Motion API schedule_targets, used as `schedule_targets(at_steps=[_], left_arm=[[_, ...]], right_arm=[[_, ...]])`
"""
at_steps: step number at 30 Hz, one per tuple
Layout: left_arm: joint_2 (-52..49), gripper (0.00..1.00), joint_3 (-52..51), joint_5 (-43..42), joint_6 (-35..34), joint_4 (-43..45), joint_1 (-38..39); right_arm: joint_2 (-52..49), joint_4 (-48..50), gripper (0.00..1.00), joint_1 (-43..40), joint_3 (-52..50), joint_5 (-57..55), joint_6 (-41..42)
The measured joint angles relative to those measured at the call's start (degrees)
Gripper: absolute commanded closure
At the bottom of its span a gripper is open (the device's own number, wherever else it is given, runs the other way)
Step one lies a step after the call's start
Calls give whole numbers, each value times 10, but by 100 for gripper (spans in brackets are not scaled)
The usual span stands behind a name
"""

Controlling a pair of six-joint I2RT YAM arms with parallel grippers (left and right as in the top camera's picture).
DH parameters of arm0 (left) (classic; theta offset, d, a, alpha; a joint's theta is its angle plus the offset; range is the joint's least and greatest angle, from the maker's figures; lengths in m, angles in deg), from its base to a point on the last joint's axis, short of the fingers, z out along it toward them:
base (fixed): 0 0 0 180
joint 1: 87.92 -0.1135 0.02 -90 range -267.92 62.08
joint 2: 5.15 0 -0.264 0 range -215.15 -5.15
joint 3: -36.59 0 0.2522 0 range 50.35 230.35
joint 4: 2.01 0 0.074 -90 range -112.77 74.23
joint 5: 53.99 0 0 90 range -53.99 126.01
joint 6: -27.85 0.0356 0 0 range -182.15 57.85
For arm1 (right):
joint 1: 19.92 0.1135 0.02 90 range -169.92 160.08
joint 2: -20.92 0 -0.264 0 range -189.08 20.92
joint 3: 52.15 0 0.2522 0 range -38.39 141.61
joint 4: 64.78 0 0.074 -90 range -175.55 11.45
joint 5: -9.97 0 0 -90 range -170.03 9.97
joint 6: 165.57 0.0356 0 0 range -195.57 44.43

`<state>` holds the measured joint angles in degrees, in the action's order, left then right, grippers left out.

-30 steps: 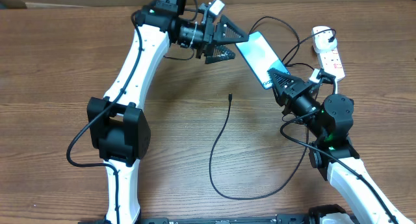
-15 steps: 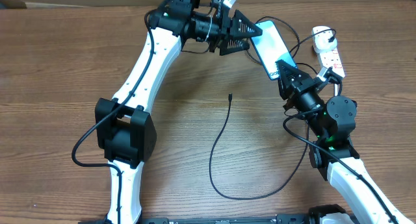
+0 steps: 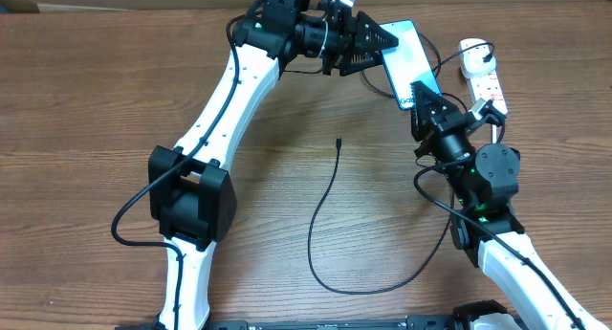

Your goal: Plug charger to phone and switch on socket

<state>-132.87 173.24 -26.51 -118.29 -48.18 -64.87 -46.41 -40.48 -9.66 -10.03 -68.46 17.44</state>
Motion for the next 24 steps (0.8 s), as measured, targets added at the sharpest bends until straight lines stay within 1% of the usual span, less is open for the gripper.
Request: schedule_targets(at_steps=[4, 8, 9, 14, 19, 24], left_arm=[[0, 63, 0, 7, -25, 19, 3], [0, 73, 0, 9, -40, 24, 6], [0, 74, 0, 10, -42, 24, 6], [0, 75, 0, 13, -50, 24, 6], [0, 76, 0, 15, -53, 24, 6], [0, 80, 0, 15, -58, 24, 6]], right_arm=[[0, 0, 96, 22, 0, -29, 0], [0, 0, 96, 38, 0, -49, 0], [0, 0, 96, 39, 0, -53, 0], [0, 0, 96, 41, 0, -69, 5], [0, 0, 96, 41, 0, -86, 31], [0, 0, 96, 45, 0, -94, 42]])
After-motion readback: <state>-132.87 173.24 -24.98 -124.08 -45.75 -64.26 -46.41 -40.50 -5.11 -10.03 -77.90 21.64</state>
